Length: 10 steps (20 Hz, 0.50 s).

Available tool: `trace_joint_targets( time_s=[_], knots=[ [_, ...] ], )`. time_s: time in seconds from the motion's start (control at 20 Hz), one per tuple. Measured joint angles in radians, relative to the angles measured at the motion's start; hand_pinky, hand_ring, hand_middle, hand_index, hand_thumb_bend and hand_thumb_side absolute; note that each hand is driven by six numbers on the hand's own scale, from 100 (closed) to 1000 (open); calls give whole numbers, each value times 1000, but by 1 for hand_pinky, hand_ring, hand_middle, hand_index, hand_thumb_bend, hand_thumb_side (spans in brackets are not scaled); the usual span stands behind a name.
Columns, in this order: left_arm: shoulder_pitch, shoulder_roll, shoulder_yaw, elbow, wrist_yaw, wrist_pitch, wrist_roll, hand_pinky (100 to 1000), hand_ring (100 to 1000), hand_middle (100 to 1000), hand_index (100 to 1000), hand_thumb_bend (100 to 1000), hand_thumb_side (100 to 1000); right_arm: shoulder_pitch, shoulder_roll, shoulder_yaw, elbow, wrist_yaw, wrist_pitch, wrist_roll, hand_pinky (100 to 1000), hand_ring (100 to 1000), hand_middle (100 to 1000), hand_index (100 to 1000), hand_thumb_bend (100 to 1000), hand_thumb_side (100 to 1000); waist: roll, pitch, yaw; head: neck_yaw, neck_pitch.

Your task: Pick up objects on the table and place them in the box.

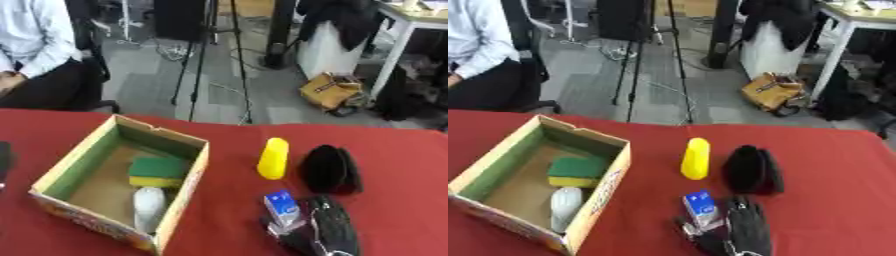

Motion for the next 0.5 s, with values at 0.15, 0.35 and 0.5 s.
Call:
trace_joint_targets(
  time_s=[0.15, 0.35, 0.5],
  knots=[
    [0, 0, 0, 0, 2, 1, -2, 983, 927, 926, 844, 100, 894, -1, -1, 0, 3, 1, 0, 0, 1000, 1000, 852, 905, 764, 1000, 0, 1, -1, 0, 0],
    [0, 0, 0, 0, 6, 4, -4, 983, 927, 927, 844, 100, 894, -1, -1, 3, 4, 4, -2, -3, 1000, 1000, 833, 878, 743, 985, 0, 1, -1, -1, 0],
    [0, -1, 0, 0, 7, 3, -6, 984, 927, 927, 845, 100, 894, -2, -2, 6, 4, 10, -5, -7, 997, 1000, 811, 853, 730, 944, 0, 1, -1, -2, 0]
  ],
)
